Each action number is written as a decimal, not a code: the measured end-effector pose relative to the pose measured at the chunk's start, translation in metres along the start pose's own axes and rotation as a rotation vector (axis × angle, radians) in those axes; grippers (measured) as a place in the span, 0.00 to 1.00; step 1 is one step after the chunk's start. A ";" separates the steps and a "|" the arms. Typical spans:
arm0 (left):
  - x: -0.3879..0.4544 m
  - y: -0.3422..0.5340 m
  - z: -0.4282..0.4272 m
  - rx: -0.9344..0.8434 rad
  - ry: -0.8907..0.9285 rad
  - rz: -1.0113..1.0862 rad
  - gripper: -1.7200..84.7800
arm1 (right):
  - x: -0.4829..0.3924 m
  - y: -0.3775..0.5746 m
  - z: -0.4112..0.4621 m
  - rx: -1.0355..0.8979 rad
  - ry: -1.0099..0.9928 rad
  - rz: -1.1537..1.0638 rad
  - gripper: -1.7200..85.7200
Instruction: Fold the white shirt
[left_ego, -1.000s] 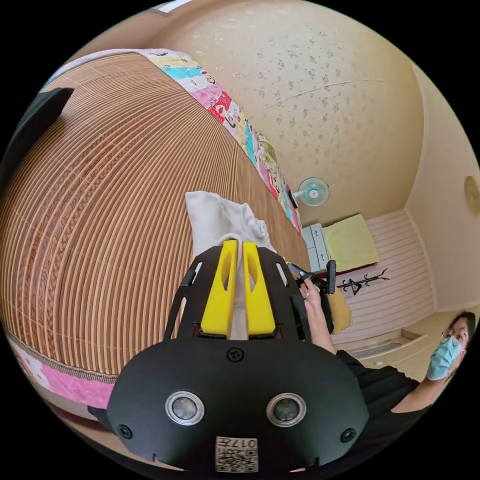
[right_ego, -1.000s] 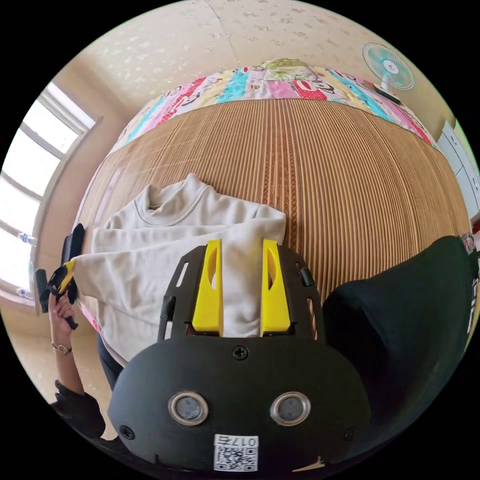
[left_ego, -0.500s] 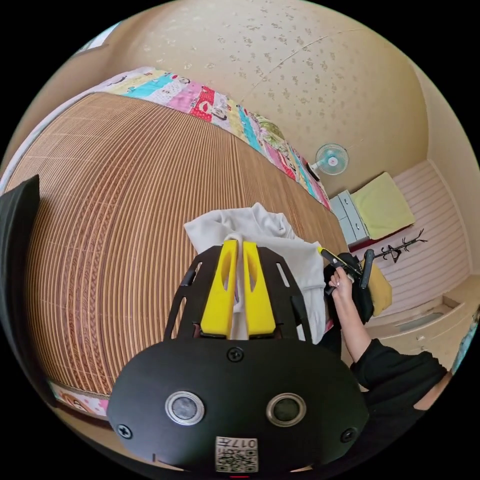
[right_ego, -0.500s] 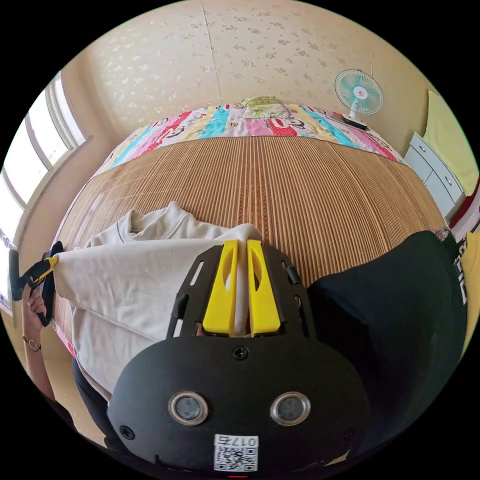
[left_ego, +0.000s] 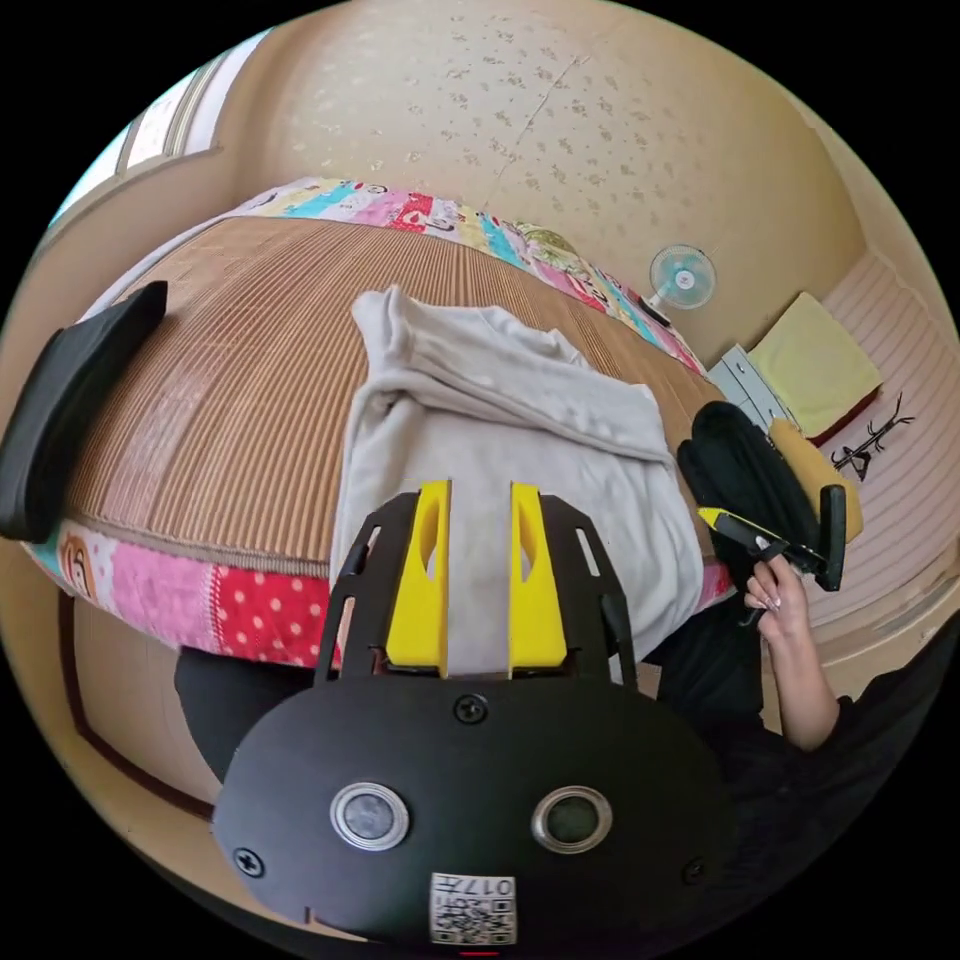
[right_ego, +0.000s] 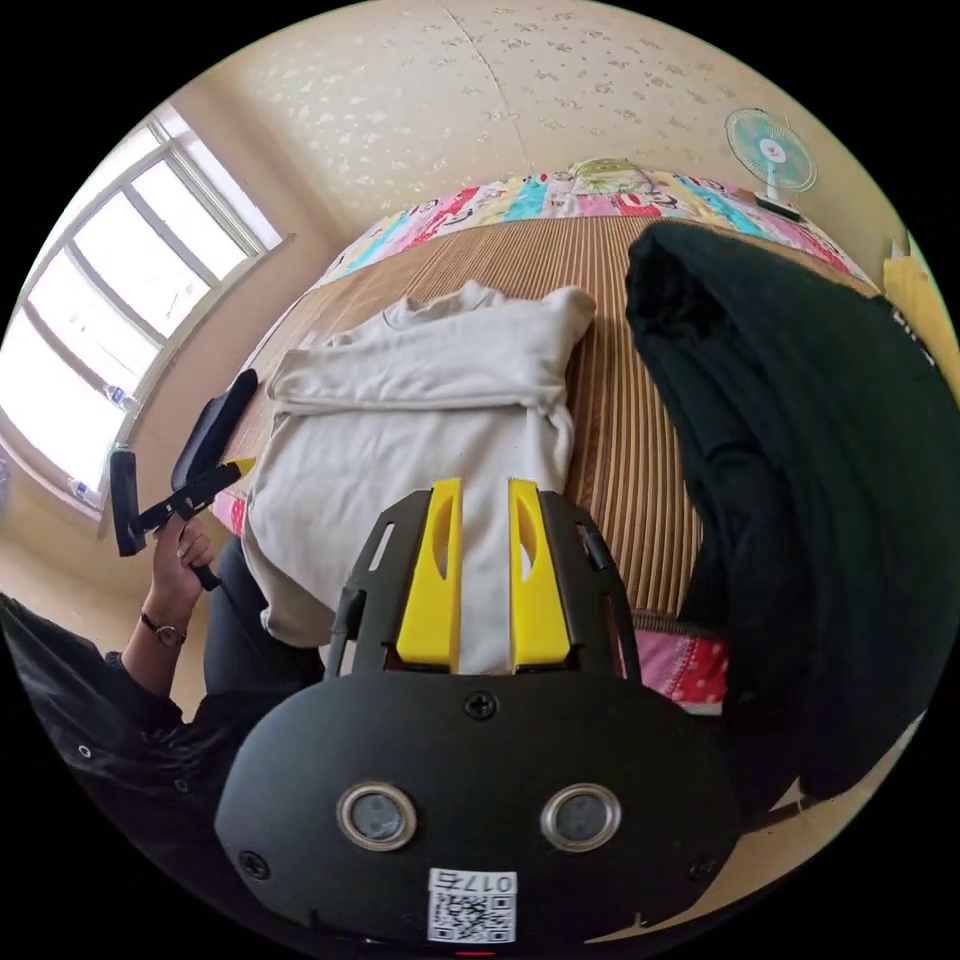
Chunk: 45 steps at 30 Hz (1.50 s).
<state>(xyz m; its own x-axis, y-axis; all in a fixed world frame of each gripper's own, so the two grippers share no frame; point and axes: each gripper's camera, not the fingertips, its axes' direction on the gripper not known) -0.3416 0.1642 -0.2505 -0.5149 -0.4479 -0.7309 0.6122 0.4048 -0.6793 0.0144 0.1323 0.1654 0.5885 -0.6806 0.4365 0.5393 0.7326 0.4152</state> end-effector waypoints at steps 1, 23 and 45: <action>0.000 0.003 0.008 -0.009 -0.024 -0.008 0.11 | -0.001 0.003 0.005 -0.018 0.001 0.002 0.09; -0.077 -0.210 0.164 -0.171 -0.152 0.158 0.01 | -0.046 -0.081 0.114 -0.135 0.325 -0.135 0.02; -0.181 -0.157 -0.011 0.057 0.285 0.059 0.03 | -0.050 -0.117 0.101 0.023 0.351 -0.094 0.03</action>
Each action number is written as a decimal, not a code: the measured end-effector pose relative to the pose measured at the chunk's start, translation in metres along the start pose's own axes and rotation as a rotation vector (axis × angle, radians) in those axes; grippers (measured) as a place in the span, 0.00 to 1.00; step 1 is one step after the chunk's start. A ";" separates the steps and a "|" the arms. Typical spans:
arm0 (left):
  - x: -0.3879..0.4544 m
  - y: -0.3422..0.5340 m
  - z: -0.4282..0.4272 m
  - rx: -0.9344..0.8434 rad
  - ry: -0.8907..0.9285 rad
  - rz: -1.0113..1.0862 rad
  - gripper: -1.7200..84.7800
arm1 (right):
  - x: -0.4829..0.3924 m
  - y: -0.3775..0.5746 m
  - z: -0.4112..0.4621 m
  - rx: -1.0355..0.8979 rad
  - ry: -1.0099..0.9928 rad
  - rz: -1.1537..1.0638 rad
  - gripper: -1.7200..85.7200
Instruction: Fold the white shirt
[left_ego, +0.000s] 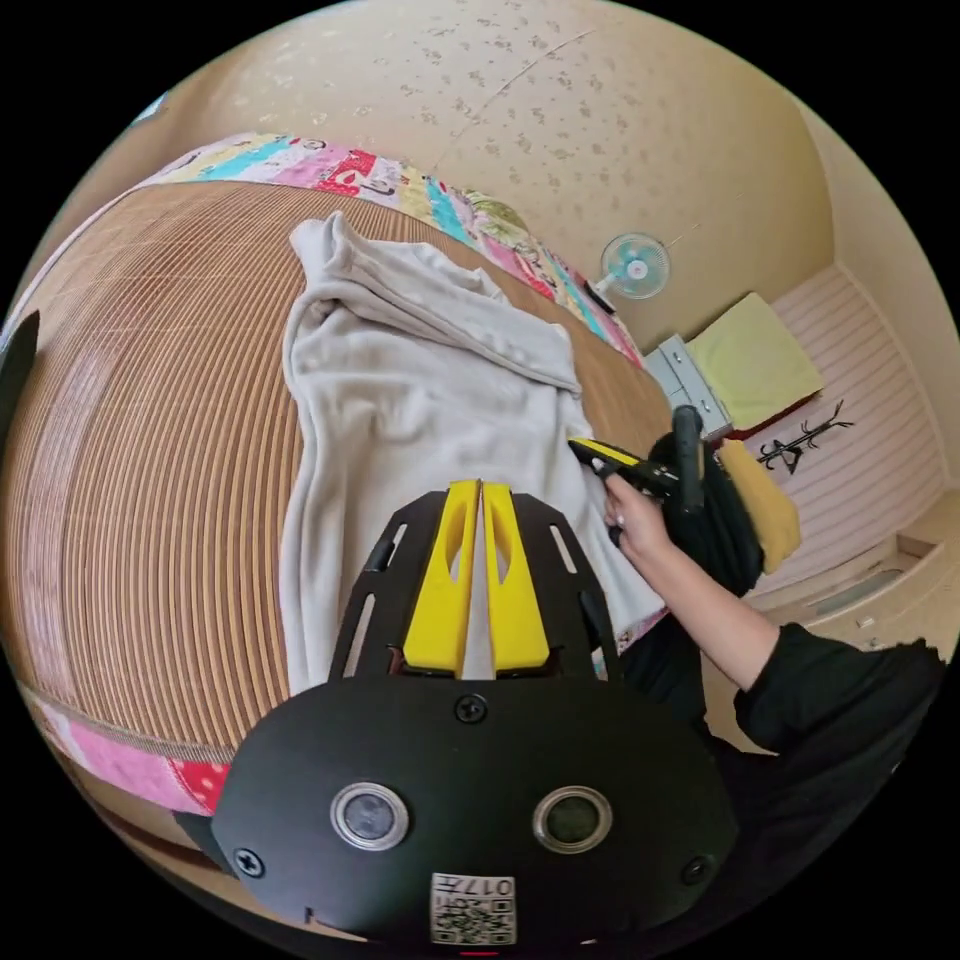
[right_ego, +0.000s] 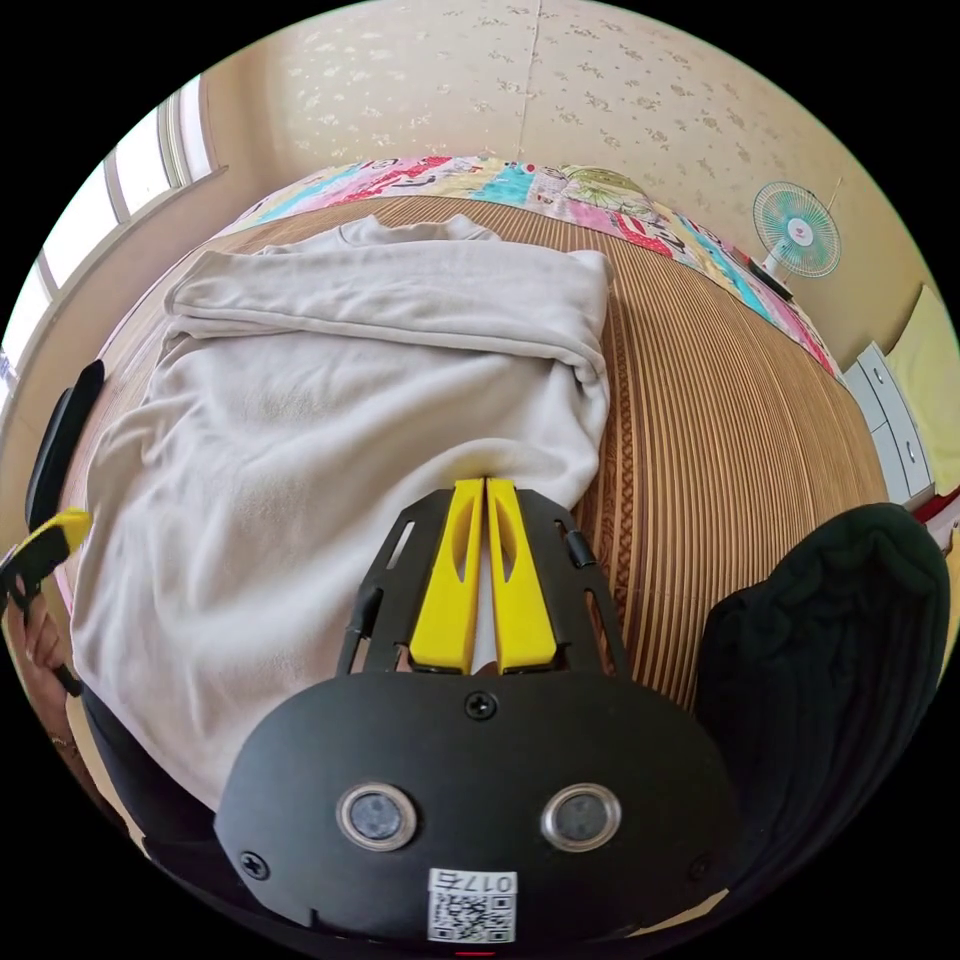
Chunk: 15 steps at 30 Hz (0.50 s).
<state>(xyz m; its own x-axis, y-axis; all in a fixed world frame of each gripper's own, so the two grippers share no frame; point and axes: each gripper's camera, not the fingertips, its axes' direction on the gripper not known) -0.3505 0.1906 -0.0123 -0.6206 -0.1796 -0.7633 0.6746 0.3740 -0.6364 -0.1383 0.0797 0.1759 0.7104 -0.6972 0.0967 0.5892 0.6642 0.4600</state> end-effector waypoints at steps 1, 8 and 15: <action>0.001 0.017 -0.017 0.028 -0.021 -0.009 0.04 | 0.001 0.000 -0.002 0.001 -0.008 0.004 0.03; -0.021 0.128 -0.110 0.063 -0.291 -0.165 0.19 | -0.012 -0.004 -0.034 0.015 0.021 0.004 0.03; -0.026 0.111 -0.072 -0.103 -0.215 -0.233 0.16 | -0.034 0.036 -0.180 0.361 -0.007 -0.082 0.03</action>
<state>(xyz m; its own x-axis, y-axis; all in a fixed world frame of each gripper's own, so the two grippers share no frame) -0.2879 0.3020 -0.0553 -0.6472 -0.4550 -0.6117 0.4736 0.3888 -0.7903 -0.0718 0.1755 0.0301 0.6630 -0.7468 0.0522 0.4692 0.4688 0.7484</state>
